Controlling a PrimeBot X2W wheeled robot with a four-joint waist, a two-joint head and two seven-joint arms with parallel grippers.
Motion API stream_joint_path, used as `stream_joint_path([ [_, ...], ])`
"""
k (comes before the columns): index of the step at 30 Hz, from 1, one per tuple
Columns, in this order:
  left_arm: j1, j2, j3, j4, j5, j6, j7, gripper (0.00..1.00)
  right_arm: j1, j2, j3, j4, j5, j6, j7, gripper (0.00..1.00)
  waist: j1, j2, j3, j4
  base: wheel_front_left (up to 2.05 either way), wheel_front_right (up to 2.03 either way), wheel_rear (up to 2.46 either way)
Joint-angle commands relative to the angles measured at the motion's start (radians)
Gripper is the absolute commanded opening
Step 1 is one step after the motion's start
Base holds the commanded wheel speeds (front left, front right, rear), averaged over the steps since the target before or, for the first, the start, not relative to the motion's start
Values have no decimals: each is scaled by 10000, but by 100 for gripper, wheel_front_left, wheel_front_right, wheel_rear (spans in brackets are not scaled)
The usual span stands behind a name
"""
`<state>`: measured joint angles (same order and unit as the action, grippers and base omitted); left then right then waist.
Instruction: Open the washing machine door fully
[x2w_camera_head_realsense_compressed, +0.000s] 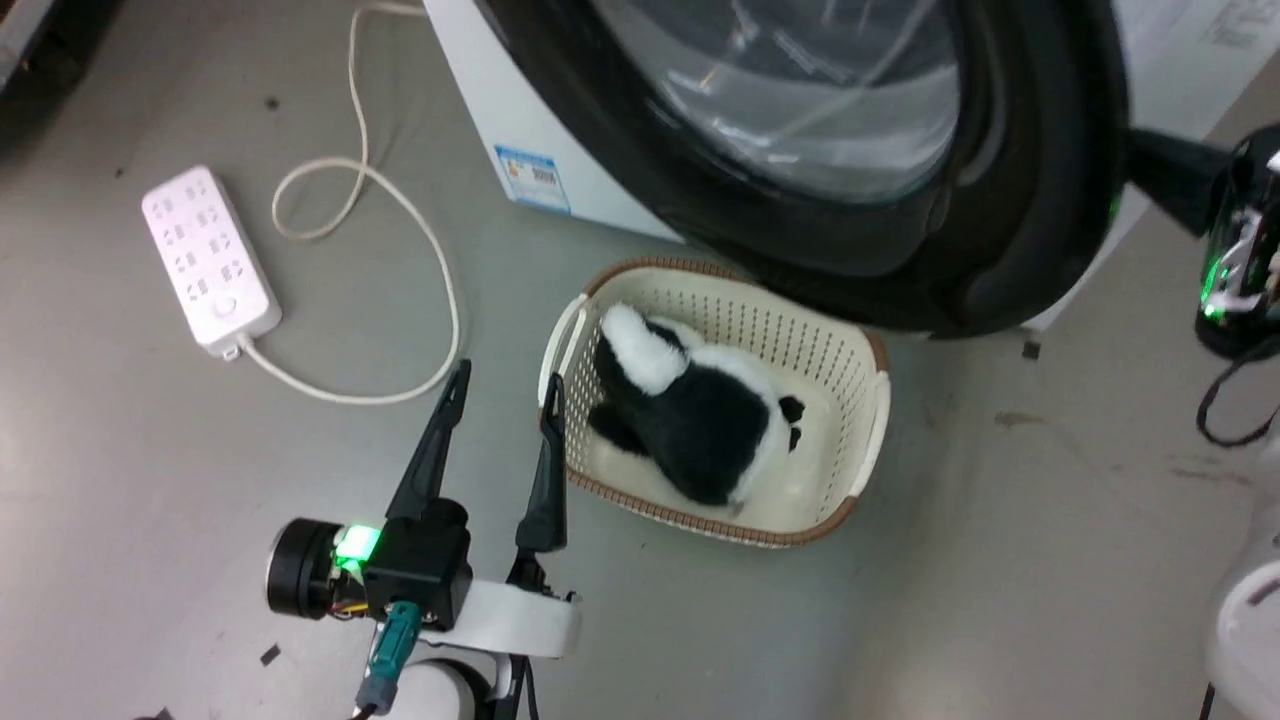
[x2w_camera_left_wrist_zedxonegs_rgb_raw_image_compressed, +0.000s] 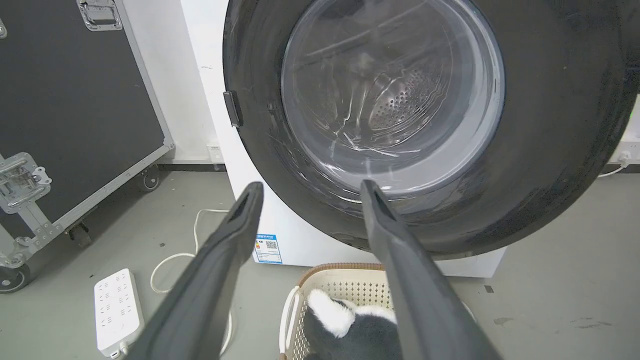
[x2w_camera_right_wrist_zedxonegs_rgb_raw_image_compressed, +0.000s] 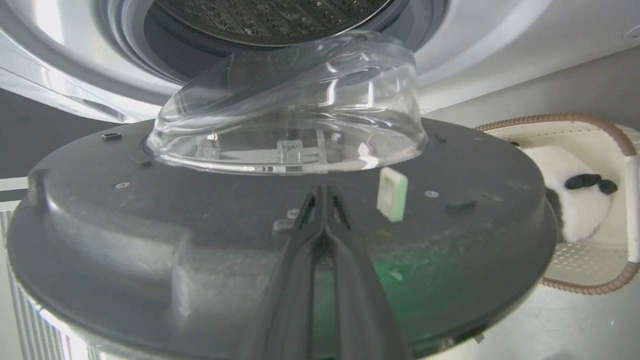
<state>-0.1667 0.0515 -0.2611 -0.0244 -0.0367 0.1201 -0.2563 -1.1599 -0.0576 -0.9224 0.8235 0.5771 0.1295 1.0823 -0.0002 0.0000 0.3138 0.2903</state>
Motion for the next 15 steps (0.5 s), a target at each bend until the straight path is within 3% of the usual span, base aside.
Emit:
stream_joint_path([
  [1,154,54,17,55,73,-43,-55,100,317,65,192,92,282,12,162,0,2,0,-537,-141,0,0,0],
  [8,646,150,77,172,91,-115,-55,100,1445,71,2079,1085,2376,12,101,0,2,0,-1286,-233,0,0,0],
  [15,1023,236,87,238,106,-209,-55,100,2688,72,4941,1552,5311,12,-229,0,2,0,-1794,-149,0,0,0],
])
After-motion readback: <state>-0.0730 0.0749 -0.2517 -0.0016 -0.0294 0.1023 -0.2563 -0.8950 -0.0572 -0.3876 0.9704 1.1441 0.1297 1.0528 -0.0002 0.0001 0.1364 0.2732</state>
